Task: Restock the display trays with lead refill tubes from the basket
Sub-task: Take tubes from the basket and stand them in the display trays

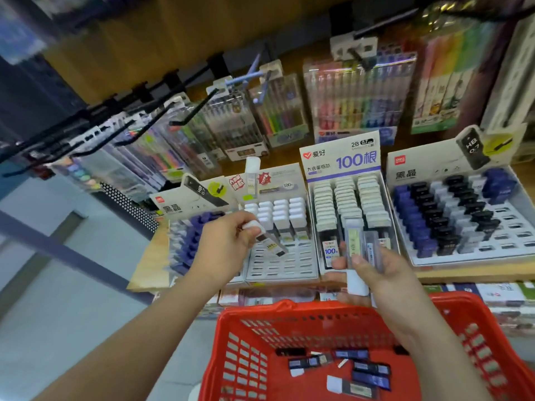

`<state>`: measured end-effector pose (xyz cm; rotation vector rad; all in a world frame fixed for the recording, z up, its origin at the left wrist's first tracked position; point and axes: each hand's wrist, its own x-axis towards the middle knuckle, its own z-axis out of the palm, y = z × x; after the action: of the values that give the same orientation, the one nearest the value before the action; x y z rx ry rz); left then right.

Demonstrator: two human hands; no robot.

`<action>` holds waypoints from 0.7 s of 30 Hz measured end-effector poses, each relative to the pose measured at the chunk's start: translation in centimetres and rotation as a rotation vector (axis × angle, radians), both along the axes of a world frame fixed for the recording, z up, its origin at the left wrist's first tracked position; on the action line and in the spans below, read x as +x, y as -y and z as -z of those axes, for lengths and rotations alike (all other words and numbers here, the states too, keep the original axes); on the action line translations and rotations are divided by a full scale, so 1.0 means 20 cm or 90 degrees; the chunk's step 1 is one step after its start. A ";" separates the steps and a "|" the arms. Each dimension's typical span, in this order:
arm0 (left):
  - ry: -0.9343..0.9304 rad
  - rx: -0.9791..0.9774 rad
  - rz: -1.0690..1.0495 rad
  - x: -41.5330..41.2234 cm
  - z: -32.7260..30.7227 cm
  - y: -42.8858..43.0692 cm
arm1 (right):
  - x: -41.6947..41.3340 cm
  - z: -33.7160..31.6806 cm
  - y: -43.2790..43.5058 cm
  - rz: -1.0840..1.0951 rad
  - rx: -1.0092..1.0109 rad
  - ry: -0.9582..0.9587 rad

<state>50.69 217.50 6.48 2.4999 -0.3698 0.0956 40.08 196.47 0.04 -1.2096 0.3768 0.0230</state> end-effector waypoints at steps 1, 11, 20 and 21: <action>-0.003 -0.016 0.004 0.01 0.02 0.02 | 0.00 0.01 0.00 0.002 -0.004 -0.003; 0.044 -0.027 0.088 0.05 0.16 0.14 | 0.00 0.04 0.02 0.002 0.022 -0.010; 0.116 0.120 0.174 0.09 0.23 0.19 | -0.02 0.00 0.01 0.018 0.091 -0.021; 0.102 0.105 0.152 0.09 0.23 0.19 | -0.02 -0.01 0.01 0.021 0.094 -0.020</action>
<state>52.55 213.66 1.96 2.5945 -0.7671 0.1763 39.75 196.28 0.19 -1.0587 0.4149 0.0412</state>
